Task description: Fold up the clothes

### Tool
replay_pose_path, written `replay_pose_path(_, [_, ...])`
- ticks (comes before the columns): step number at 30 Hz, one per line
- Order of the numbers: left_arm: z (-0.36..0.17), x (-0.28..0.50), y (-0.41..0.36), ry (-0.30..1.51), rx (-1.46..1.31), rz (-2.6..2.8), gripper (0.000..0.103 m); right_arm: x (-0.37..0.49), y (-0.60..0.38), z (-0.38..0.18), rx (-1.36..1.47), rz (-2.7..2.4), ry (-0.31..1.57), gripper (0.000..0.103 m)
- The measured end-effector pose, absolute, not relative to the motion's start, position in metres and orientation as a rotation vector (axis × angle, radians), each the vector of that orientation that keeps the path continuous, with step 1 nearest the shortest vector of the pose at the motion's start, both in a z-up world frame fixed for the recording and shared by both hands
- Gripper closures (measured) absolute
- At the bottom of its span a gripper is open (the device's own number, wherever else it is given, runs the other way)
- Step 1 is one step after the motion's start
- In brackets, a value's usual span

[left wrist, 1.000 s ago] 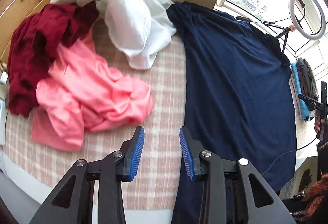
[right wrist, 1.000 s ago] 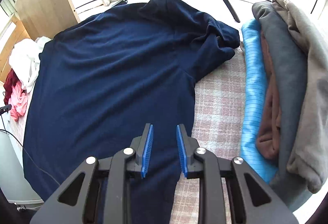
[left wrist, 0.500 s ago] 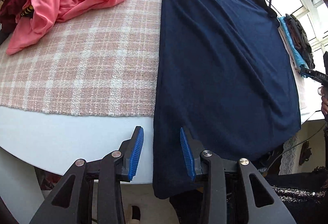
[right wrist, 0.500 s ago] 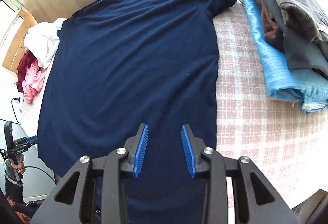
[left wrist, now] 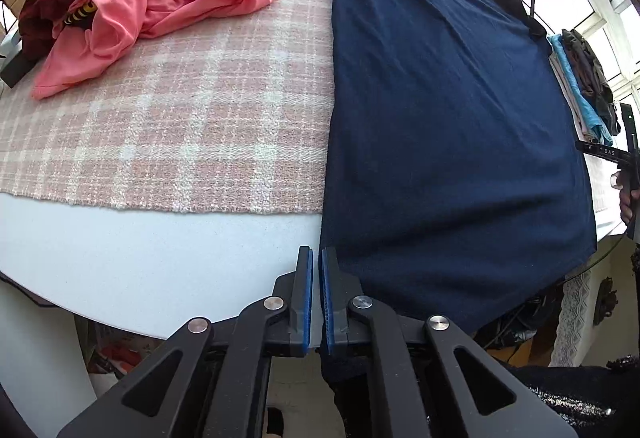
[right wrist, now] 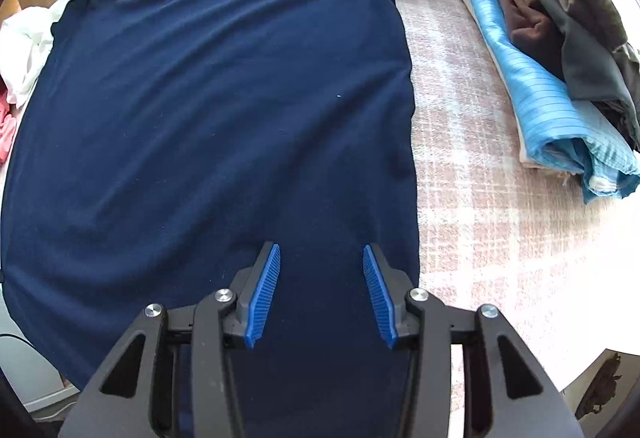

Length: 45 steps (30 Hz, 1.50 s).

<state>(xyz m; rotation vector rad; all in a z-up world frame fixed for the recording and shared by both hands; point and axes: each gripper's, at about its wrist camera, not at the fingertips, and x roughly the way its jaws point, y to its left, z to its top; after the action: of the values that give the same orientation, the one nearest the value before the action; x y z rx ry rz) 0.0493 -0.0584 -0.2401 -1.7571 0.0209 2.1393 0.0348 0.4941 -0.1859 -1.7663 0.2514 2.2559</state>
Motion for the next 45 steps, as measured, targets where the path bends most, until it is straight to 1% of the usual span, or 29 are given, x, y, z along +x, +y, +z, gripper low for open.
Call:
replay_pose_path(1, [-0.233,0.048,-0.066,-0.013,-1.743,2.149,0.087,0.035,0.492,-0.171,-1.743,2.28,0.256,0.06])
replay_pose_path(3, [-0.218,0.045,-0.084,-0.073,-1.71,2.168,0.086,0.032,0.486,-0.133,-1.698,2.343,0.261,0.06])
replay_pose_path(8, [-0.158,0.013,-0.126,-0.094,-1.586,2.238,0.086,0.008,0.459,-0.023,-1.596,2.536,0.237,0.06])
replay_pose_path(11, [-0.115,-0.027,-0.131,0.002,-1.491,2.31,0.086,-0.028,0.431,0.035,-1.572,2.639,0.145,0.059])
replay_pose_path(12, [-0.101,-0.041,-0.127,0.054,-1.455,2.324,0.083,-0.041,0.421,0.053,-1.564,2.67,0.098,0.059])
replay_pose_path(13, [-0.088,-0.055,-0.121,0.101,-1.42,2.337,0.078,-0.058,0.412,0.063,-1.56,2.695,0.049,0.059])
replay_pose_path(14, [-0.076,-0.07,-0.114,0.146,-1.385,2.351,0.077,-0.075,0.403,0.071,-1.555,2.718,0.0,0.059])
replay_pose_path(17, [-0.055,-0.117,-0.08,0.203,-1.295,2.353,0.076,-0.128,0.377,0.097,-1.536,2.784,-0.15,0.059])
replay_pose_path(19, [-0.054,-0.148,-0.052,0.239,-1.255,2.344,0.076,-0.163,0.359,0.114,-1.521,2.825,-0.253,0.059])
replay_pose_path(22, [-0.065,-0.19,-0.014,0.242,-1.257,2.308,0.076,-0.216,0.338,0.1,-1.554,2.879,-0.313,0.059])
replay_pose_path(24, [-0.079,-0.214,0.006,0.232,-1.278,2.277,0.076,-0.249,0.326,0.077,-1.614,2.905,-0.335,0.059])
replay_pose_path(29, [-0.127,-0.264,0.04,0.279,-1.357,2.22,0.076,-0.32,0.3,0.002,-1.773,2.907,-0.394,0.059])
replay_pose_path(33, [-0.16,-0.299,0.061,0.38,-1.382,2.179,0.076,-0.365,0.282,-0.055,-1.886,2.893,-0.437,0.059])
replay_pose_path(34, [-0.167,-0.307,0.065,0.416,-1.377,2.171,0.076,-0.371,0.281,-0.062,-1.901,2.894,-0.431,0.059])
replay_pose_path(38, [-0.194,-0.34,0.082,0.463,-1.391,2.097,0.076,-0.393,0.281,-0.091,-1.959,2.898,-0.394,0.059])
replay_pose_path(40, [-0.208,-0.35,0.089,0.519,-1.402,2.066,0.076,-0.404,0.28,-0.105,-1.988,2.9,-0.375,0.059])
replay_pose_path(42, [-0.22,-0.355,0.092,0.537,-1.417,2.036,0.076,-0.415,0.28,-0.119,-2.017,2.901,-0.356,0.059])
replay_pose_path(43, [-0.225,-0.357,0.091,0.529,-1.432,2.02,0.079,-0.42,0.28,-0.126,-2.031,2.902,-0.347,0.059])
replay_pose_path(44, [-0.226,-0.356,0.089,0.523,-1.425,2.019,0.084,-0.426,0.279,-0.133,-2.046,2.902,-0.337,0.059])
replay_pose_path(45, [-0.224,-0.353,0.087,0.52,-1.409,2.025,0.1,-0.428,0.28,-0.137,-2.05,2.89,-0.344,0.059])
